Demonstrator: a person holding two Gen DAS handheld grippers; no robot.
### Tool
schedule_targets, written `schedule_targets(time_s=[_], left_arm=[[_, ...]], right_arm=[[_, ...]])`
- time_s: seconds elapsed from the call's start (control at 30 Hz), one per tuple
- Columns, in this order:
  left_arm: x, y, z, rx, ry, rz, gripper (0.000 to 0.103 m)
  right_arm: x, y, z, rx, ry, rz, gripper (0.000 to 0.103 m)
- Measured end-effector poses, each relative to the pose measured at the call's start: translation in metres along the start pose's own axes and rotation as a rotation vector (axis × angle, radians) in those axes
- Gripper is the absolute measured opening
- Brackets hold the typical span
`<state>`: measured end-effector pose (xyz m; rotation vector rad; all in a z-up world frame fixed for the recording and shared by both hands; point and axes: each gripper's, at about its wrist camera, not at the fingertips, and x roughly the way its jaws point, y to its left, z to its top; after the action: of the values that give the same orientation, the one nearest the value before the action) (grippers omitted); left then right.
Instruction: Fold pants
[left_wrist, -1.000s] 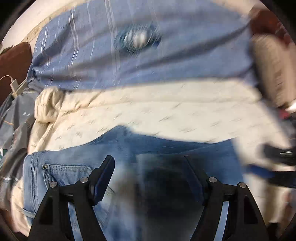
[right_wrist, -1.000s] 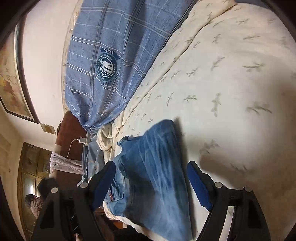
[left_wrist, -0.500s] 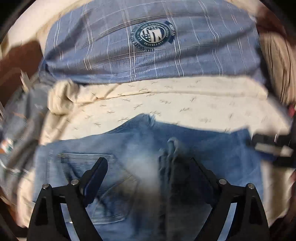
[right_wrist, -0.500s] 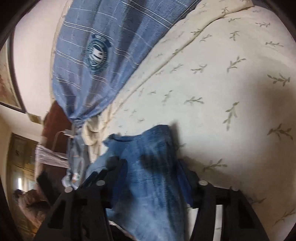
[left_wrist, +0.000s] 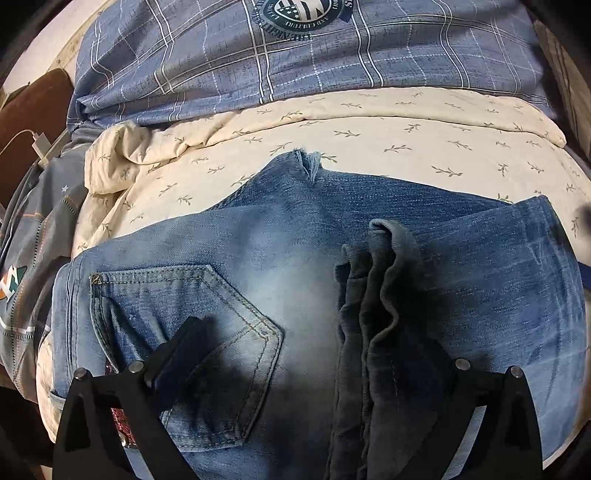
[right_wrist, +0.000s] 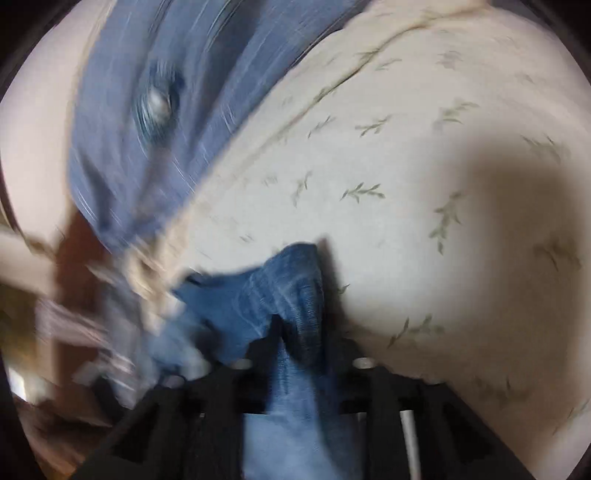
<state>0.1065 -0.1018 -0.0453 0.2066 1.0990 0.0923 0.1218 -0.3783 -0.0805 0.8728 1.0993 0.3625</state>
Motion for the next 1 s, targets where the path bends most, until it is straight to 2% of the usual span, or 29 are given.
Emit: schedule_targets(time_s=[0.03, 0.07, 0.13, 0.3, 0.33, 0.4, 0.43, 0.47, 0.53, 0.57, 0.6, 0.67, 0.73, 0.8, 0.9, 0.97, 1.0], left_arm=[[-0.001, 0.001, 0.0, -0.003, -0.001, -0.002, 0.102], [0.0, 0.001, 0.0, -0.008, -0.001, -0.003, 0.102], [0.002, 0.001, 0.002, -0.01, -0.007, -0.002, 0.102], [0.015, 0.006, 0.011, -0.023, -0.011, -0.011, 0.102], [0.009, 0.006, 0.006, -0.025, -0.013, -0.01, 0.102], [0.001, 0.003, -0.001, -0.031, -0.011, -0.012, 0.102], [-0.003, 0.002, -0.005, -0.036, -0.009, -0.014, 0.102], [-0.003, 0.002, -0.005, -0.036, -0.009, -0.016, 0.102], [-0.002, 0.001, -0.004, -0.036, -0.011, -0.013, 0.102], [-0.001, 0.0, -0.004, -0.036, -0.011, -0.008, 0.103], [0.0, 0.0, -0.004, -0.033, -0.013, -0.005, 0.103], [0.0, 0.0, -0.004, -0.038, -0.018, -0.014, 0.103], [0.0, 0.002, -0.002, -0.038, -0.02, -0.022, 0.102], [-0.01, 0.006, -0.002, -0.041, -0.031, -0.063, 0.101], [-0.043, 0.018, -0.013, -0.054, -0.128, -0.113, 0.101], [-0.06, 0.022, -0.028, -0.053, -0.157, -0.16, 0.101], [-0.062, 0.021, -0.034, -0.046, -0.156, -0.173, 0.101]], right_arm=[[-0.013, 0.004, -0.005, -0.032, -0.018, 0.013, 0.08], [-0.026, 0.006, -0.012, -0.065, -0.036, 0.021, 0.08], [-0.035, 0.006, -0.027, -0.085, -0.012, 0.024, 0.08], [-0.017, -0.011, -0.071, -0.117, 0.132, -0.019, 0.078], [-0.012, -0.008, -0.076, -0.137, 0.135, -0.029, 0.072], [-0.006, 0.006, -0.084, -0.202, 0.16, -0.077, 0.031], [-0.008, 0.013, -0.086, -0.222, 0.146, -0.095, 0.019], [-0.013, 0.024, -0.089, -0.253, 0.118, -0.11, 0.013], [-0.024, 0.035, -0.092, -0.283, 0.052, -0.144, 0.012], [-0.018, 0.028, -0.093, -0.279, 0.063, -0.183, 0.012], [-0.005, 0.008, -0.093, -0.219, 0.103, -0.239, 0.012], [-0.008, -0.005, -0.092, -0.146, 0.082, -0.179, 0.017], [-0.015, 0.006, -0.094, -0.187, 0.079, -0.174, 0.02], [-0.027, 0.014, -0.088, -0.208, 0.066, -0.181, 0.023], [-0.045, 0.027, -0.073, -0.224, -0.008, -0.148, 0.023], [-0.047, 0.041, -0.061, -0.241, -0.043, -0.112, 0.023], [-0.046, 0.046, -0.052, -0.243, -0.043, -0.062, 0.023]])
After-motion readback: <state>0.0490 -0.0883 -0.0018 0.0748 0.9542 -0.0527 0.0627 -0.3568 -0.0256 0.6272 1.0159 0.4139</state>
